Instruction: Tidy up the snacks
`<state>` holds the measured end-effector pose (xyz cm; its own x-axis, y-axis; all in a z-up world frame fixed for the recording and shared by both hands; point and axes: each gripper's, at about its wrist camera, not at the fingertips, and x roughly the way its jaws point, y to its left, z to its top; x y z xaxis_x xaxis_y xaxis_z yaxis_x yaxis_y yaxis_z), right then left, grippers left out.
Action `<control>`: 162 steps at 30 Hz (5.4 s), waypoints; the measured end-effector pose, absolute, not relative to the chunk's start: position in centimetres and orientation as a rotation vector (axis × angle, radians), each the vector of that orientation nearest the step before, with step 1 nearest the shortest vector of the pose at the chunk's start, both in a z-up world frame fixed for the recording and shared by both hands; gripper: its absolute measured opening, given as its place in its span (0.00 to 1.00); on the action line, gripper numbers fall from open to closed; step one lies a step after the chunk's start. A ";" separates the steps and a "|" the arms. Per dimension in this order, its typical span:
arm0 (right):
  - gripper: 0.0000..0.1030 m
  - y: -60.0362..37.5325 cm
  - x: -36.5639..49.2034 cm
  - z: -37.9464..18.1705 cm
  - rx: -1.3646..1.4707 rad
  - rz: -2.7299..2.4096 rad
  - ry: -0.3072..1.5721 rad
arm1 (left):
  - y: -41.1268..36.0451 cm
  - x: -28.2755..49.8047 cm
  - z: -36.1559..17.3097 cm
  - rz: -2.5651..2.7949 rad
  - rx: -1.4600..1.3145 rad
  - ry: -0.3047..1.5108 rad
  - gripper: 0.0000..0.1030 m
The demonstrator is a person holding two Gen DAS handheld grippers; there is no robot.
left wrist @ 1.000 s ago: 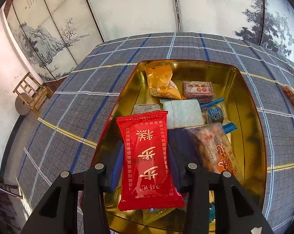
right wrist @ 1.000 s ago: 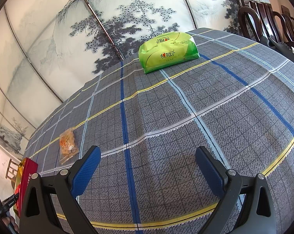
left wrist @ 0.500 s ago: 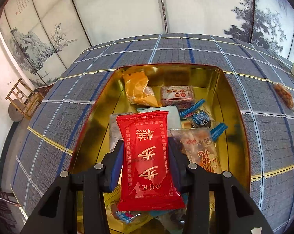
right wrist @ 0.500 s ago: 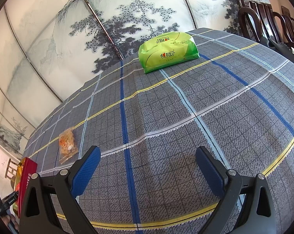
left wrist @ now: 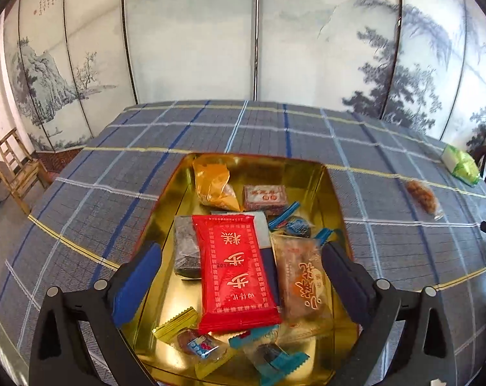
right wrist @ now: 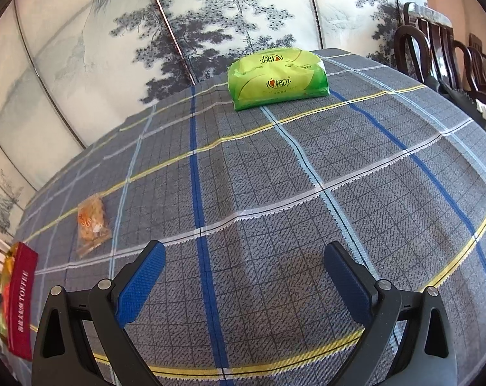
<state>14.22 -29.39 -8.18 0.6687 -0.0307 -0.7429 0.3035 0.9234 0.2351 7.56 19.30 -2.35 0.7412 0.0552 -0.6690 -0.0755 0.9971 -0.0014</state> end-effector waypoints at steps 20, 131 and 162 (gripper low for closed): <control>0.62 -12.9 25.6 -8.3 -0.038 0.057 0.933 | 24.8 -14.9 -6.2 0.110 -0.226 0.754 1.00; 0.73 16.5 11.5 -4.9 -0.177 0.339 0.873 | 23.6 -15.2 -7.8 0.296 -0.157 0.832 0.99; 0.93 1.5 2.4 6.7 -0.049 0.178 0.633 | 19.2 -7.0 7.4 0.278 -0.015 0.613 1.00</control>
